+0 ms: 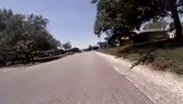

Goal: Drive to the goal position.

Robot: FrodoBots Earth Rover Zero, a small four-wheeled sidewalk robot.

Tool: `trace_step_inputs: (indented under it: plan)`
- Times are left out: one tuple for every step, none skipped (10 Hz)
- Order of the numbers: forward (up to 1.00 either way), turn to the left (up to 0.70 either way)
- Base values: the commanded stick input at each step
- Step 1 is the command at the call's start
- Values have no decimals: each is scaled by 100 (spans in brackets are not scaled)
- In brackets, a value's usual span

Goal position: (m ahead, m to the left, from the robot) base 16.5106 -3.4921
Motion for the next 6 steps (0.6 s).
trace_step_inputs:
  plan:
    - [70, 0]
    - [70, 0]
    - [70, 0]
    - [70, 0]
    - [70, 0]
    - [70, 0]
